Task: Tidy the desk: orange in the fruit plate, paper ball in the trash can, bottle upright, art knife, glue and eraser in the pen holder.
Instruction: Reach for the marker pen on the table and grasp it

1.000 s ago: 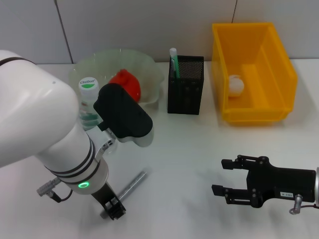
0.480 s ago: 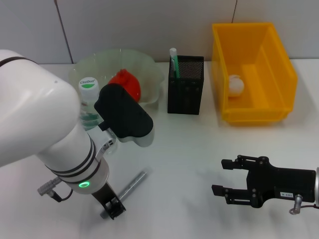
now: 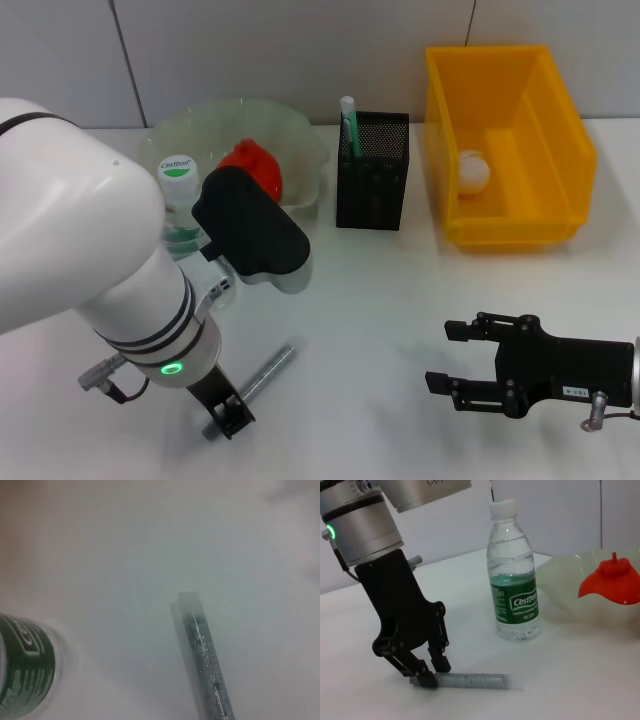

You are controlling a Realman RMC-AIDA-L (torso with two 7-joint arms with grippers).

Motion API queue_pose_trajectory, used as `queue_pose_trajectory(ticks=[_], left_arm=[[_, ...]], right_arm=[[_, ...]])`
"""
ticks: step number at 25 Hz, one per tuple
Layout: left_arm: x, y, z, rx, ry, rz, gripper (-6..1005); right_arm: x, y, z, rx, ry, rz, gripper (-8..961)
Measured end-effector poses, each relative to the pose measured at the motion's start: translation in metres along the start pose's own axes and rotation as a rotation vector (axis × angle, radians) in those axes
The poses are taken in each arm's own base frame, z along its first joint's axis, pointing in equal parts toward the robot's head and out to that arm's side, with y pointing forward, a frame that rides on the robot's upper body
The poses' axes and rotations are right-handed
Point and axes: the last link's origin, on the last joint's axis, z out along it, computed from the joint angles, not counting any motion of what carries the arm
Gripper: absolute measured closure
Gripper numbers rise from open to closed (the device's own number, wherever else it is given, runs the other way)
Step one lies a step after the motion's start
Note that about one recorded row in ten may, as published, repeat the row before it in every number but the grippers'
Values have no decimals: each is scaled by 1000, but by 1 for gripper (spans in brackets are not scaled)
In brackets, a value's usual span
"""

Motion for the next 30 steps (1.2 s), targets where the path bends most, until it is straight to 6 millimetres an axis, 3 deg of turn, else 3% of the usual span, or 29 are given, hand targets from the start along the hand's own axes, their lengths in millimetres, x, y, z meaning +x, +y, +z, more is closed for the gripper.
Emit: queue_pose_trajectory(ticks=[30], left_arm=[[2, 1, 4, 3, -7, 26, 787]], right_arm=[[-1, -2, 1, 9, 3, -5, 212]])
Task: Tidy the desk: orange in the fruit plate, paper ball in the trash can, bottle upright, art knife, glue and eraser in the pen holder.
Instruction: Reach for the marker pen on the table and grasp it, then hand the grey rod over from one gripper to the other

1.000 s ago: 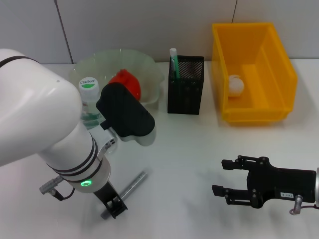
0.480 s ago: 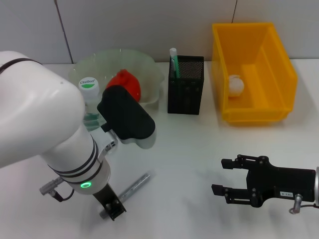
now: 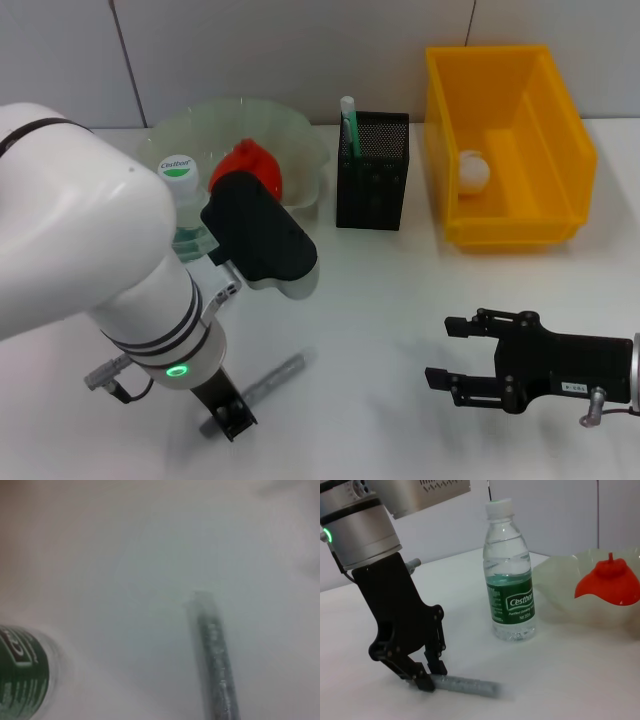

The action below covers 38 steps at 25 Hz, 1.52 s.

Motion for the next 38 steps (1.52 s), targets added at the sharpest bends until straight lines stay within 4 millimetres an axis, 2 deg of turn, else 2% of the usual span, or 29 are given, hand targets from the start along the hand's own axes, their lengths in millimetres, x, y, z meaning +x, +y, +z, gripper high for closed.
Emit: queue_pose_trajectory(ticks=[6, 15, 22, 23, 26, 31, 38], left_arm=[[0, 3, 1, 2, -4, 22, 830], [2, 4, 0, 4, 5, 30, 830], [7, 4, -8, 15, 51, 34, 830], [15, 7, -21, 27, 116, 43, 830], [20, 7, -35, 38, 190, 36, 830], [29, 3, -55, 68, 347, 12, 830], [44, 0, -71, 62, 549, -19, 829]], right_arm=[[-1, -1, 1, 0, 0, -3, 212], [-1, -2, 1, 9, 3, -5, 213], [-2, -5, -1, 26, -6, 1, 213], [-2, -5, -2, 28, -8, 2, 212], [-2, -6, -2, 30, -9, 4, 212], [-1, -5, -2, 30, -8, 9, 213], [0, -7, -4, 40, -13, 15, 213]])
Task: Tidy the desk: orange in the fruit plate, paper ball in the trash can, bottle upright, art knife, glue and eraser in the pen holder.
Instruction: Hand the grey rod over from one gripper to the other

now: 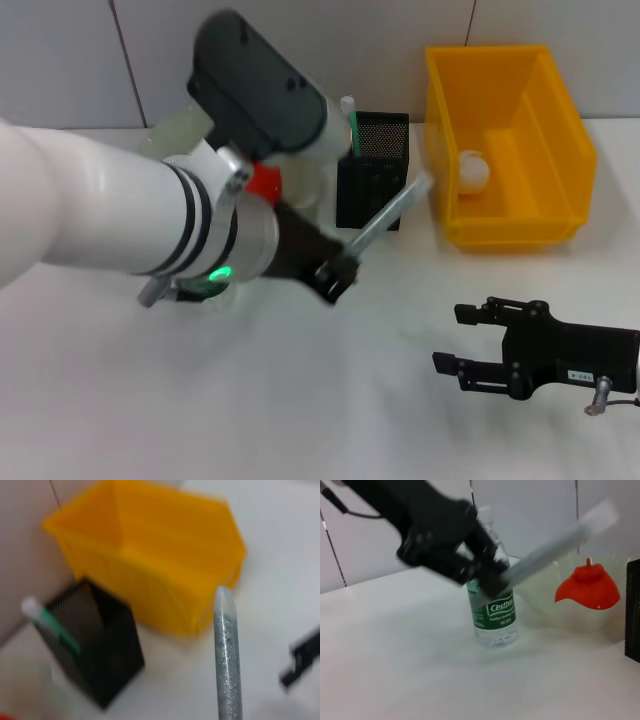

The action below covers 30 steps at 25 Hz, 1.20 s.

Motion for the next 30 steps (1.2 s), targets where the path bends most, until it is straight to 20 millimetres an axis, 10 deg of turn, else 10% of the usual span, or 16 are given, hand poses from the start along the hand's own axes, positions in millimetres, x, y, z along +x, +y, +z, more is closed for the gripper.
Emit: queue_pose_trajectory(ticks=[30], left_arm=[[14, -32, 64, 97, 437, -209, 830]], right_arm=[[4, -2, -5, 27, -10, 22, 213]])
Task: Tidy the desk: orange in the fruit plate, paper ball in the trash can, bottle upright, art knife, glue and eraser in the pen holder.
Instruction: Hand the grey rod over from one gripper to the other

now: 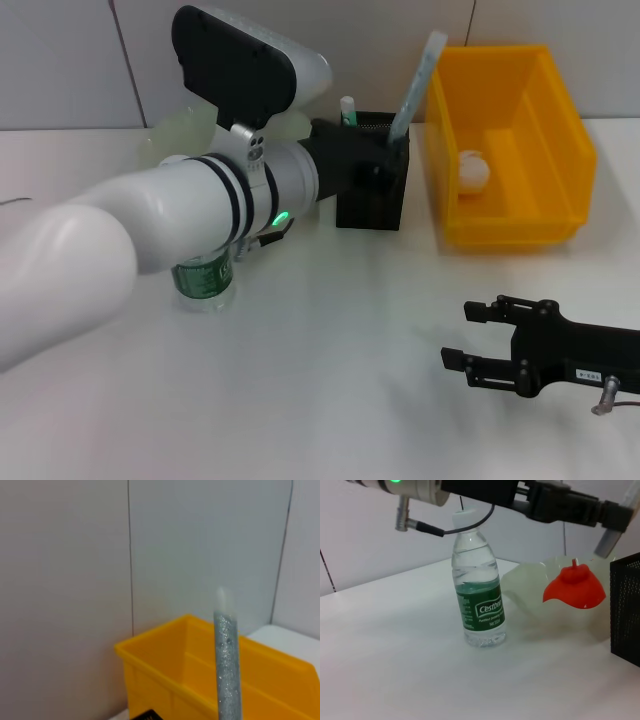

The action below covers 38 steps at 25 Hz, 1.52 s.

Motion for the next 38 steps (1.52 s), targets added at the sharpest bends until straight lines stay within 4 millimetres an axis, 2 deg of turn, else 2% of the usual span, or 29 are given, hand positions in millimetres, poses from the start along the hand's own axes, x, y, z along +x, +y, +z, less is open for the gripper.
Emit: queue_pose_trajectory(ticks=[13, 38], left_arm=[[-1, -5, 23, 63, 87, -30, 830], [-12, -10, 35, 147, 191, -60, 829]], right_arm=[[2, 0, -3, 12, -6, 12, 212], [1, 0, -2, 17, -29, 15, 213]])
